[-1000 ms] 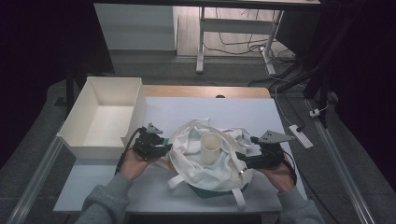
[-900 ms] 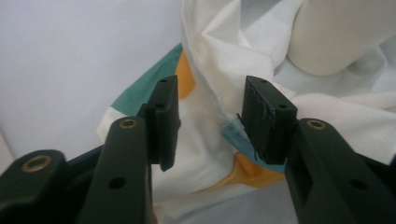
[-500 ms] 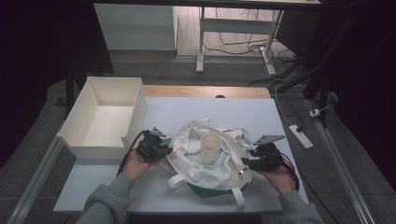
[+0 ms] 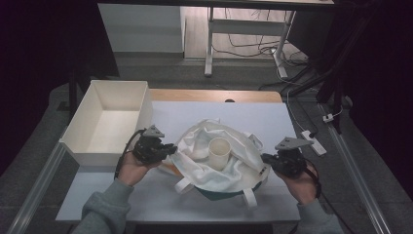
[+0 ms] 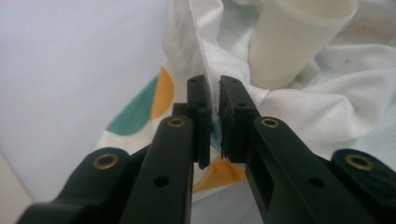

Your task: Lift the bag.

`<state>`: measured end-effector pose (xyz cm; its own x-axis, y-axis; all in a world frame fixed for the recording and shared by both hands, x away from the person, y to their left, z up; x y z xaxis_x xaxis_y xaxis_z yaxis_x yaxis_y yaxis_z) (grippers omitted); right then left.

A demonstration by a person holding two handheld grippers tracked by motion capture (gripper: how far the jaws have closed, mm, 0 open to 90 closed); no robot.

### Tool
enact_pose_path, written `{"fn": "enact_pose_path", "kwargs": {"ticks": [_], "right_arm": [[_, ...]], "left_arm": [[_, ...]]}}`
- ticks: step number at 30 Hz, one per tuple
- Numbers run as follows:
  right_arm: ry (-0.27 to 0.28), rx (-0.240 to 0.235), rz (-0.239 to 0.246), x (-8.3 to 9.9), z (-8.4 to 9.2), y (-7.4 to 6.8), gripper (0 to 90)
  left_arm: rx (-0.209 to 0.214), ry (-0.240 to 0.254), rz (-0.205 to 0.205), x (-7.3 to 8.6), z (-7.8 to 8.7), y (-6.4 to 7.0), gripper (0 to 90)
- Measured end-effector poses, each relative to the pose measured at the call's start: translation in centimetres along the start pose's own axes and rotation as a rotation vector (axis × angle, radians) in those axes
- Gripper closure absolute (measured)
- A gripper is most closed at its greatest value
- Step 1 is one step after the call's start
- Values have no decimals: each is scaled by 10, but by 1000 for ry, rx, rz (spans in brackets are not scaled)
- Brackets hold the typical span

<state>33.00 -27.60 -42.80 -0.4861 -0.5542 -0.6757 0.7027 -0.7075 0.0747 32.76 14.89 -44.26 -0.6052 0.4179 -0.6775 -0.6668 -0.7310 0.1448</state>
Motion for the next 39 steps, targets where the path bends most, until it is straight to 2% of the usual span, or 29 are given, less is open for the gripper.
{"fn": "enact_pose_path", "kwargs": {"ticks": [8,12,16,21,26,28,30,32,39], "right_arm": [[144,69,-33,-11,36,16,891],[213,70,-61,-17,50,27,891],[238,73,-65,-22,57,33,892],[275,99,-41,-34,72,33,893],[313,150,-26,-45,85,35,893],[306,174,-31,-47,82,38,893],[276,182,-41,-47,73,43,893],[245,190,-54,-46,60,51,893],[165,184,-127,-39,13,81,893]], "left_arm": [[-11,131,28,-8,35,-12,836],[-10,188,49,-11,49,-22,838],[-19,218,50,-15,57,-27,839],[-27,263,44,-23,66,-33,840],[-52,263,29,-34,61,-35,840],[-61,250,28,-37,55,-37,840],[-60,235,41,-39,47,-42,840],[-44,221,58,-41,39,-47,840],[-48,150,71,-49,15,-54,840]]}}
Point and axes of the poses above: each handheld gripper's, and its own axes: z roughly backward along the jaws, x roughly out of its underside, y roughly to its right, the point moved 1 cm from there along -z, roughly forward along the jaws, and after that the axes turned 6 degrees about -y, right-handed, at the moved point
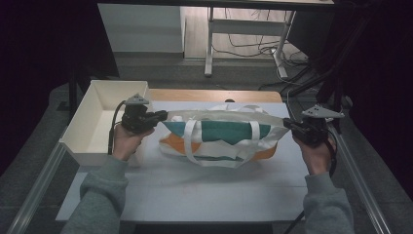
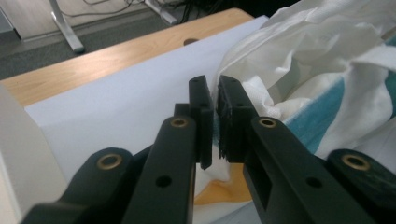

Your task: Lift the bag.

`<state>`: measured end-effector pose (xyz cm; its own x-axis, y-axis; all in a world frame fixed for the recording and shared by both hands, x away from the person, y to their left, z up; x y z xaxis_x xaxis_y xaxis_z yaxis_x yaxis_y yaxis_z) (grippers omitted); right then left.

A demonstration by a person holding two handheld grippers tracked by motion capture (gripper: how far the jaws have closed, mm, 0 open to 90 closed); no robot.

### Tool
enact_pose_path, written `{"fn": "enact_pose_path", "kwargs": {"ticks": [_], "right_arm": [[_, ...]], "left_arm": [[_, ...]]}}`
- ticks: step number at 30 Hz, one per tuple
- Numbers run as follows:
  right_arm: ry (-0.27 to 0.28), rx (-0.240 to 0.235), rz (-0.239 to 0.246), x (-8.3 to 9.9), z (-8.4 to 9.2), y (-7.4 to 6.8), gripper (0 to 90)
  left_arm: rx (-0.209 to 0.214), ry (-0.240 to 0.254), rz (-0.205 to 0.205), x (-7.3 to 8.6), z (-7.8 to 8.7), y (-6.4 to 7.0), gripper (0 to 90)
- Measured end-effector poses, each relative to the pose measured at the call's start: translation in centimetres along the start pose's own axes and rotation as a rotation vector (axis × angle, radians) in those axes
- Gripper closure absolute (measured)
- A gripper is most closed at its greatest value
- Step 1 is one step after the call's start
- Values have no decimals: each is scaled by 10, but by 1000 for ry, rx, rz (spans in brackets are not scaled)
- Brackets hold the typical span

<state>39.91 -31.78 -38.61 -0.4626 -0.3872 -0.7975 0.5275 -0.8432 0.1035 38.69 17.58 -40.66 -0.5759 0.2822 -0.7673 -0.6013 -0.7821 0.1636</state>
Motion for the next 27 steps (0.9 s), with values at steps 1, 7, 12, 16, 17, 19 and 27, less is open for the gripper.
{"fn": "enact_pose_path", "kwargs": {"ticks": [1,7,12,16,17,19,27], "right_arm": [[-11,-3,-8,2,-6,3,894],[-47,-13,-29,14,-32,9,893],[-65,-25,-34,19,-43,12,893],[-73,-28,-34,19,-47,12,892],[-69,-31,-31,19,-48,12,885],[-54,-23,-25,18,-46,10,857],[43,-14,-47,17,-26,-3,473]], "left_arm": [[1,-11,2,0,-3,-1,839],[-29,-62,-8,-1,-14,-1,839],[-42,-86,-13,-2,-16,1,837],[-54,-102,-18,-2,-18,2,831],[-56,-104,-21,-2,-18,2,829],[-56,-106,-27,-2,-19,3,817],[-23,-11,-37,-2,-3,9,392]]}}
Point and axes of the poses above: each handheld gripper's, and its own axes: z roughly backward along the jaws, x roughly out of its underside, y roughly to its right, the point moved 1 cm from there along -z, roughly forward along the jaws, and after that the axes turned 6 degrees about -y, right-handed, at the moved point
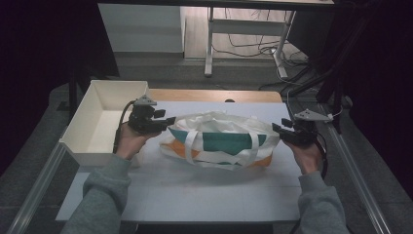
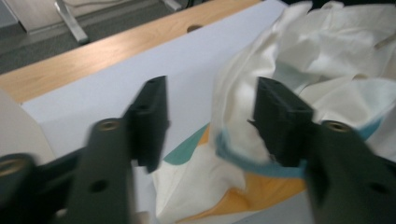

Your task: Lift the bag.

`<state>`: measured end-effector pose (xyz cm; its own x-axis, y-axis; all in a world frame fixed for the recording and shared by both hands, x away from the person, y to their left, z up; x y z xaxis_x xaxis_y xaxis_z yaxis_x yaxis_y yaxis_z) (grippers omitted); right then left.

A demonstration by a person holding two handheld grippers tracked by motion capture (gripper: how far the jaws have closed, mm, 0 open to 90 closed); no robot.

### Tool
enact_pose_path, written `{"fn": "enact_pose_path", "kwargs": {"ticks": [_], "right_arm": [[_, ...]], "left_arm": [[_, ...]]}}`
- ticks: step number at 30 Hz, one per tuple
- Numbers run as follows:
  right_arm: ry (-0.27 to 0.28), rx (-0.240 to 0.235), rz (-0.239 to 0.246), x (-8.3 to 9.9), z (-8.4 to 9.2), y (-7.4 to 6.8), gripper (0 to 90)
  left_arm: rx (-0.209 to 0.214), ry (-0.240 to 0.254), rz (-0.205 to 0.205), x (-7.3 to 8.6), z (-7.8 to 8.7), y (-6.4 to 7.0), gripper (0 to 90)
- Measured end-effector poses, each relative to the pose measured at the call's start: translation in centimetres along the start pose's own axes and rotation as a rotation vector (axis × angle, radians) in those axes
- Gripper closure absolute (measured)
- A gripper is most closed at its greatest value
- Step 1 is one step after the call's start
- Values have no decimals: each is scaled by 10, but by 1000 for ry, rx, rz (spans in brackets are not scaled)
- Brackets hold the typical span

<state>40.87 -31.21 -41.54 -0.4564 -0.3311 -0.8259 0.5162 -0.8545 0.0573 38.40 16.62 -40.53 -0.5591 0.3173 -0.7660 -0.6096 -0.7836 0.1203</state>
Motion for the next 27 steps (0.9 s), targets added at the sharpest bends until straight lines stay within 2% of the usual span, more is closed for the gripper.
{"fn": "enact_pose_path", "kwargs": {"ticks": [2,6,11,18,24,27], "right_arm": [[33,-9,-4,0,9,-4,452],[85,-70,-4,3,27,-12,421],[103,-123,14,17,41,-21,387],[69,-179,12,43,49,-24,379],[6,-189,31,66,42,-30,379],[-20,-181,47,75,36,-33,377]], "left_arm": [[12,12,-1,1,6,3,357],[21,27,-20,5,20,11,314],[24,41,-34,23,39,19,285],[12,22,-35,54,49,20,260],[5,28,-30,79,57,22,258],[-21,40,-23,93,62,23,258]]}}
Point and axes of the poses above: each handheld gripper's, and its own axes: z roughly backward along the jaws, x roughly out of its underside, y roughly to its right, the point moved 1 cm from there along -z, roughly forward along the jaws, and after that the axes turned 6 degrees about -y, right-handed, at the moved point
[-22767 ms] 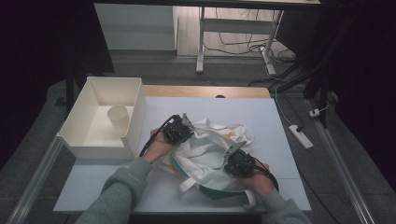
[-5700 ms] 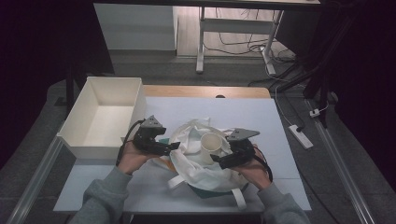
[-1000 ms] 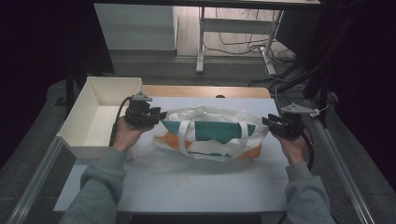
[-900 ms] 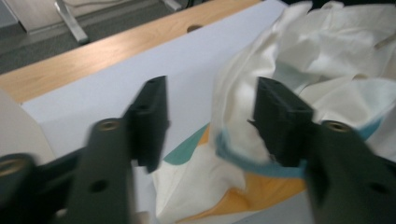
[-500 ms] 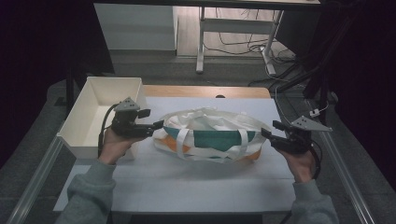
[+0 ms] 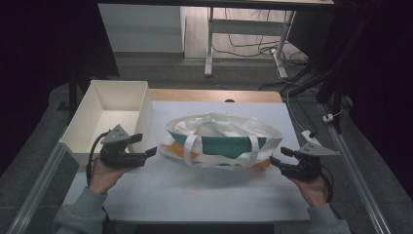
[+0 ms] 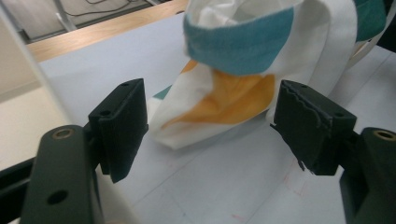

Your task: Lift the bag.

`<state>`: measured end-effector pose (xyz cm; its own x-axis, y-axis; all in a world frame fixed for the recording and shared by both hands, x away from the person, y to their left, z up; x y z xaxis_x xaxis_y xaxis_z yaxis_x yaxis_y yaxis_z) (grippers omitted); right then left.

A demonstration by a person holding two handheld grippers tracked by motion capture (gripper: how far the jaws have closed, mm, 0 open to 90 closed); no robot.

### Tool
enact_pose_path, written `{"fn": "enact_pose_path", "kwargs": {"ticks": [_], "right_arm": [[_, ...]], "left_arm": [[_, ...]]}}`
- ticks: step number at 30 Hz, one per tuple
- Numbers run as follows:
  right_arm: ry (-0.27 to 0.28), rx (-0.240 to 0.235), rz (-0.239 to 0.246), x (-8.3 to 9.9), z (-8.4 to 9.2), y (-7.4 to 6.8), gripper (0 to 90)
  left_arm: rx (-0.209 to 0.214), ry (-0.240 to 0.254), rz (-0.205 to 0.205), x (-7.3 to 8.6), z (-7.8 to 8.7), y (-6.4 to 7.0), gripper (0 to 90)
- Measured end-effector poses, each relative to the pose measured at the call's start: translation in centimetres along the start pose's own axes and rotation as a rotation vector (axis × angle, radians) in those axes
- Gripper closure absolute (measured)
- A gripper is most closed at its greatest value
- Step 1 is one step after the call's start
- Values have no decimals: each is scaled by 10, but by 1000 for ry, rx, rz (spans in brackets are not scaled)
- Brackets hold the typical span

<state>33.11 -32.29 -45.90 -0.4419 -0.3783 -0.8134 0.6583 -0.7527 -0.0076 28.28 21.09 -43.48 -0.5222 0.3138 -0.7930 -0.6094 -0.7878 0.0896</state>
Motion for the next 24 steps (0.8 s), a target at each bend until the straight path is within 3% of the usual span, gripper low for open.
{"fn": "enact_pose_path", "kwargs": {"ticks": [3,10,24], "right_arm": [[-22,3,20,6,-4,-3,376],[-59,7,46,14,-16,-8,374],[-67,9,75,15,-20,-11,372]], "left_arm": [[-20,-3,10,14,5,-1,255],[-21,-51,64,39,2,-10,237],[-18,-75,84,50,-1,-13,234]]}}
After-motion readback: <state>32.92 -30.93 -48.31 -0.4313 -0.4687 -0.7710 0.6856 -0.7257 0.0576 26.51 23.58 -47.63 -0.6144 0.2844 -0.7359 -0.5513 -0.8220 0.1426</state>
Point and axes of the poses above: each handheld gripper's, and its own axes: z roughly backward along the jaws, x roughly out of its underside, y roughly to its right, the point moved 1 cm from there along -z, roughly forward along the jaws, and after that the axes turned 6 degrees about -y, right-handed, at the moved point
